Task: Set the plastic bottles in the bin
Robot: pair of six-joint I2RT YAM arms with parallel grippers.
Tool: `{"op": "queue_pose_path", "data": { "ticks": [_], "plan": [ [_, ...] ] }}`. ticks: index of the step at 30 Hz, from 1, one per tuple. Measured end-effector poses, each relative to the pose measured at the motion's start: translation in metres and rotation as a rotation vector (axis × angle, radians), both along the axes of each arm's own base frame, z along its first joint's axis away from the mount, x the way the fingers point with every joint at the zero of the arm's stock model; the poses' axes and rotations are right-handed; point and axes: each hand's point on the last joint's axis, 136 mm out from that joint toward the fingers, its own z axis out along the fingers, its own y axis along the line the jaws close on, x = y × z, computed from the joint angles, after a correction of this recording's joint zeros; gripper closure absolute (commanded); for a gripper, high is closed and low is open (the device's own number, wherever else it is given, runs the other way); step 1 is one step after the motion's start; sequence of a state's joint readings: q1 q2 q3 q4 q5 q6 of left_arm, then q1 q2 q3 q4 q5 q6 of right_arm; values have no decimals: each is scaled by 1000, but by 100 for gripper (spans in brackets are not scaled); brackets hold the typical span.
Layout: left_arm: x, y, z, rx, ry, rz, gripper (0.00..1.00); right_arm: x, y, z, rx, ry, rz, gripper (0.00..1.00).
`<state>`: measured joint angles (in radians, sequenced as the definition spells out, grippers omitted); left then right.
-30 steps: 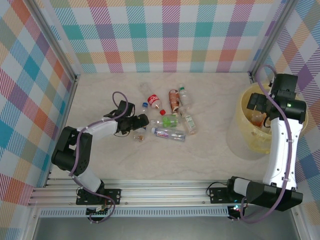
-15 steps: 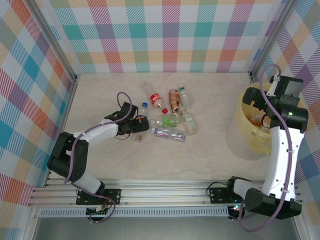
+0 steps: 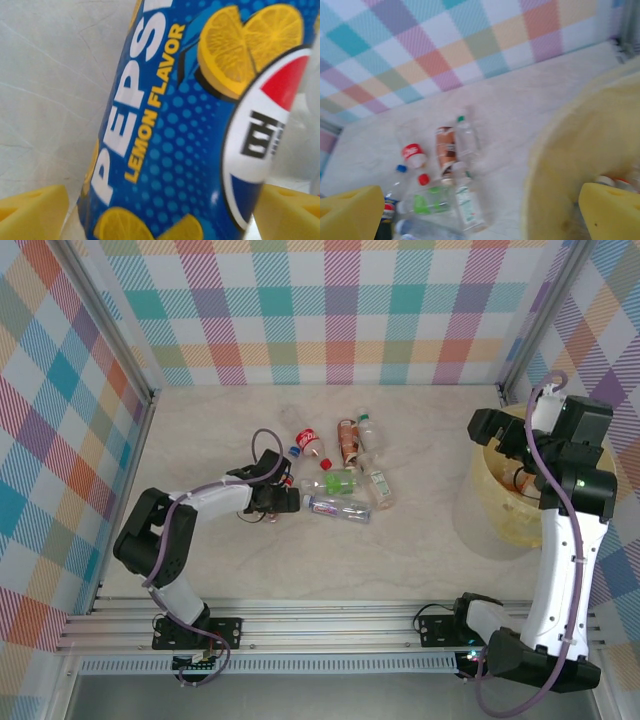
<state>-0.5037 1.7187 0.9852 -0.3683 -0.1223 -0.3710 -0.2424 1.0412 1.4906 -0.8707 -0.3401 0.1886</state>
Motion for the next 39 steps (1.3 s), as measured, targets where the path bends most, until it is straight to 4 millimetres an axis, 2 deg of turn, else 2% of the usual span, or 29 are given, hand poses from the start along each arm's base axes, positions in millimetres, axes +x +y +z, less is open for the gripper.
{"op": "queue_pose_path", "data": {
  "ticks": [5,12,15,24,31,35,39],
  "plan": [
    [1,4,-8,48,17,-8,22,1,36,15,104,-78,165,0],
    [2,7,-9,69,15,-4,31,0,102,17,145,-89,416,0],
    [3,8,-8,72,12,-2,34,0,124,13,142,-75,485,0],
    [5,3,3,31,-30,-6,44,8,160,6,145,-75,575,0],
    [9,-5,44,-57,-121,0,46,18,177,-7,141,-47,600,0],
    [9,-16,80,-158,-190,-15,47,27,180,-16,149,-23,579,0],
    [9,-36,124,-312,-277,-58,48,35,181,-20,166,-7,548,0]
  ]
}}
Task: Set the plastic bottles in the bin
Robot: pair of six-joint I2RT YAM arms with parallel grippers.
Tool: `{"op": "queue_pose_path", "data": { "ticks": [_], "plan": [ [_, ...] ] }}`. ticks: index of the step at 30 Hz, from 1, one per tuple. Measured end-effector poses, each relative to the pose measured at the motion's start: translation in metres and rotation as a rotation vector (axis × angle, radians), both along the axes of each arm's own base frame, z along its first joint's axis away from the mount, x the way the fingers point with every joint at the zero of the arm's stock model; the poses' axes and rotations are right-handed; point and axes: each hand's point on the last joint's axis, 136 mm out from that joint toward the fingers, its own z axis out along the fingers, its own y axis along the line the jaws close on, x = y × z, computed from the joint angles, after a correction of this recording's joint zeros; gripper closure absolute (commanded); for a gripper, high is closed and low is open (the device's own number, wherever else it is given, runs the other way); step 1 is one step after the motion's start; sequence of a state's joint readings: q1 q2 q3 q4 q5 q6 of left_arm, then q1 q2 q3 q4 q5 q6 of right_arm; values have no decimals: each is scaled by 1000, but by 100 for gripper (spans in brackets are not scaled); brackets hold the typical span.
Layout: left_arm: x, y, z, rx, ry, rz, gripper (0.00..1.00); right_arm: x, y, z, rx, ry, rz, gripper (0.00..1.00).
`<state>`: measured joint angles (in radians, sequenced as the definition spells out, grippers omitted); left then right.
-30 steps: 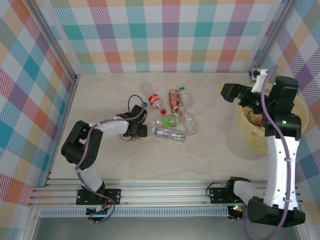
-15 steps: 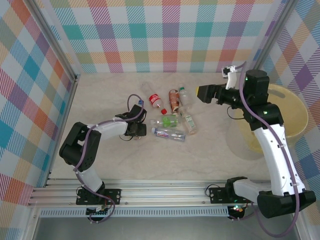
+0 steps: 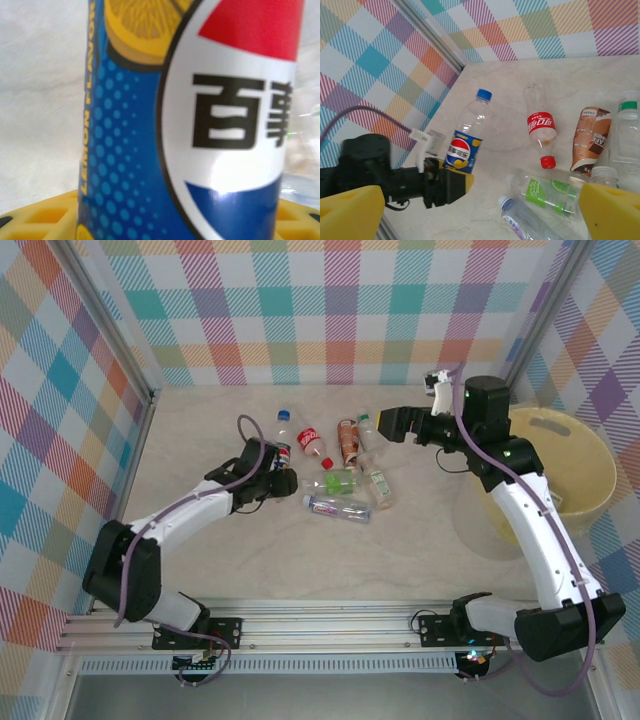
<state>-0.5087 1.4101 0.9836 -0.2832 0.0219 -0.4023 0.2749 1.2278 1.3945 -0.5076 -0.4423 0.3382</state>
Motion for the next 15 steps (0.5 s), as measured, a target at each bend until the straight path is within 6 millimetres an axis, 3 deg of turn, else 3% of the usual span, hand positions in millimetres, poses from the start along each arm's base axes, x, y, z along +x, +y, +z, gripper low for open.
{"op": "queue_pose_path", "data": {
  "ticks": [8,15],
  "plan": [
    [-13,-47,74,-294,-128,-157,48,14,-1,-15,17,81,-57,0],
    [-31,-90,110,-511,-132,-298,48,14,13,-1,121,95,1,0]
  ]
}}
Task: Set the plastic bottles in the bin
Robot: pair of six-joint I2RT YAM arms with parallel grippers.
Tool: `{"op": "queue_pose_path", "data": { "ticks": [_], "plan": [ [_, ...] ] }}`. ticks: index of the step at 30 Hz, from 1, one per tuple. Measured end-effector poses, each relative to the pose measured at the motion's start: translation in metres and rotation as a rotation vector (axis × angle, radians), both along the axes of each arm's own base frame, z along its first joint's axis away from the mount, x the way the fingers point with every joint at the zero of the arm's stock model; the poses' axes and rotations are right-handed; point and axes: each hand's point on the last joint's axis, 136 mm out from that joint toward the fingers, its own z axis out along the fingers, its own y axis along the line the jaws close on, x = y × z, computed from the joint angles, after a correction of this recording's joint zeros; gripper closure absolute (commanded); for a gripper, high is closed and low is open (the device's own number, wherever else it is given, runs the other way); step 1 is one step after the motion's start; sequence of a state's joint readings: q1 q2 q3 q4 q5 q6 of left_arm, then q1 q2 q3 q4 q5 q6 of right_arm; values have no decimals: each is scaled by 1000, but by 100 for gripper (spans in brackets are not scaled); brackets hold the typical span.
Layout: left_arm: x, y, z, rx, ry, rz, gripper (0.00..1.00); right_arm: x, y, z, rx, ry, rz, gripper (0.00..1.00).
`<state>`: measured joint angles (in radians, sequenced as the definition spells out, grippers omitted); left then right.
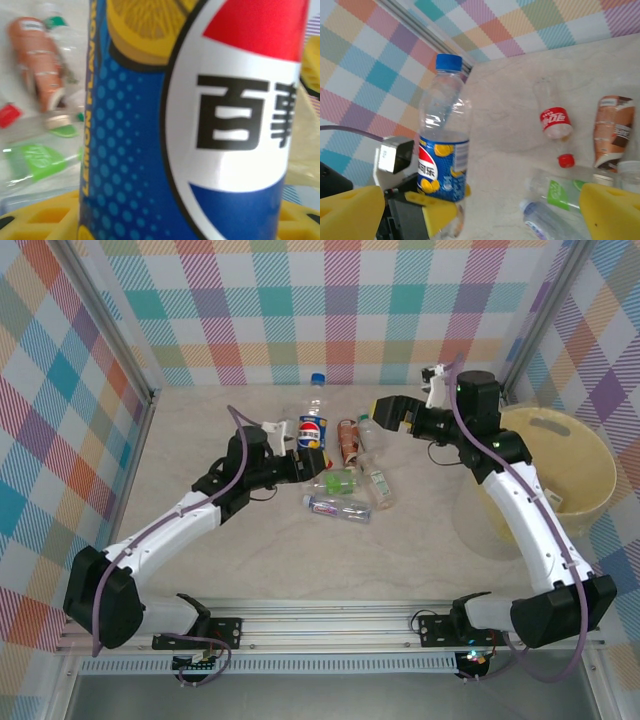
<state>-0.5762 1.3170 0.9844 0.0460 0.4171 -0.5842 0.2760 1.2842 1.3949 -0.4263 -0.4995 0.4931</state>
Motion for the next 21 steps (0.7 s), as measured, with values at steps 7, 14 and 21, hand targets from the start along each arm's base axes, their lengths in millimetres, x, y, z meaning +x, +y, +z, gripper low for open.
{"op": "queue_pose_path", "data": {
  "ticks": [7,14,21],
  "plan": [
    [-20,-40,7,-92,1,-150,48,5,10,5,61,8,41,0],
    [-37,-71,19,-140,-23,-273,48,14,27,-4,109,45,109,0],
    [-46,-89,32,-172,-51,-346,48,16,43,-24,118,103,162,19]
  ]
}}
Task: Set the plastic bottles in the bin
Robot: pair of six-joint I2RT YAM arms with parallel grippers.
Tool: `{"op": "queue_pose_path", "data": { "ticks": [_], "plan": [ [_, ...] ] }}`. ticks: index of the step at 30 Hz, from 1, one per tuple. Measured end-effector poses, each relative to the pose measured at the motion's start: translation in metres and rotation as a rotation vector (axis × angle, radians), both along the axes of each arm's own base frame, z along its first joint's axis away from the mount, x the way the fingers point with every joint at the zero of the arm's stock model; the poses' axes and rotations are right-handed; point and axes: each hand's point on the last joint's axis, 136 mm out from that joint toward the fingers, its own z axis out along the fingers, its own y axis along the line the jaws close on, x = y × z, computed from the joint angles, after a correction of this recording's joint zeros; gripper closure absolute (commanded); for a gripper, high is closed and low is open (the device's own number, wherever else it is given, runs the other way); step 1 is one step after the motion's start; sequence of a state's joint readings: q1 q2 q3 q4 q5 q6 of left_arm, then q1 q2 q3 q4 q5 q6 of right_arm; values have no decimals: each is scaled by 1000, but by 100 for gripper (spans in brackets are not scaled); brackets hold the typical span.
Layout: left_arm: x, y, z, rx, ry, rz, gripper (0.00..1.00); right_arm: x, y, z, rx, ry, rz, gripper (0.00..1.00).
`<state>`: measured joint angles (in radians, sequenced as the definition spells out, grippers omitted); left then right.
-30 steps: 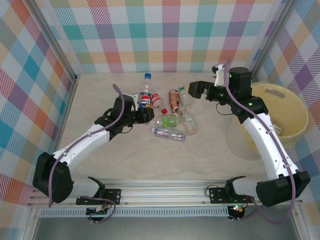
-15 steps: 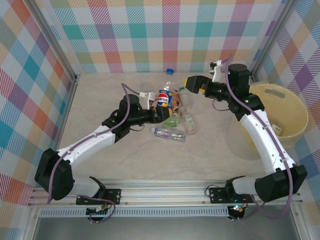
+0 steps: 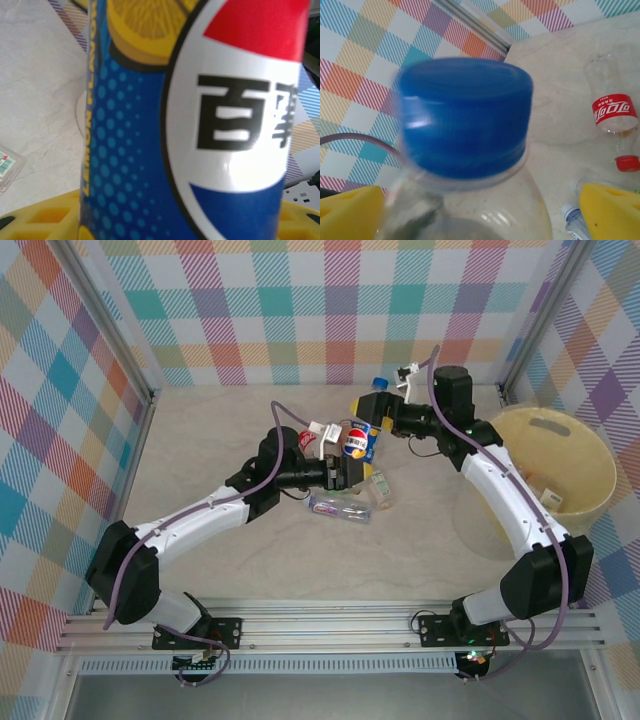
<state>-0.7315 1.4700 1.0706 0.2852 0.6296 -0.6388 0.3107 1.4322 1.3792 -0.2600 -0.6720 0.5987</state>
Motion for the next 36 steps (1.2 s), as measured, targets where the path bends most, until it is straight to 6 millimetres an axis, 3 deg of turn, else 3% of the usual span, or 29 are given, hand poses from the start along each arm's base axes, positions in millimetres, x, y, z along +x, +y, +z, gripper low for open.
{"op": "queue_pose_path", "data": {
  "ticks": [2,7,15,19,24,28,32,36],
  "plan": [
    [0,-2,-1,0,3,-6,48,-1,2,-1,4,2,7,29],
    [3,-6,-7,9,10,-12,47,0,2,-2,5,-1,0,39],
    [4,-9,-5,17,0,-12,9,0,-11,4,-40,-45,-80,47],
    [5,-8,-7,34,-9,-5,0,-1,-25,8,-94,-83,-155,49],
    [10,0,-10,74,-31,50,0,-3,-50,13,-180,-134,-258,51],
    [16,18,0,96,-83,158,0,-6,-79,27,-254,-191,-355,52],
    [27,40,7,131,-123,299,0,-13,-110,57,-313,-280,-455,52],
    [39,55,-7,200,-117,400,0,-25,-141,92,-346,-374,-546,53]
  ]
}}
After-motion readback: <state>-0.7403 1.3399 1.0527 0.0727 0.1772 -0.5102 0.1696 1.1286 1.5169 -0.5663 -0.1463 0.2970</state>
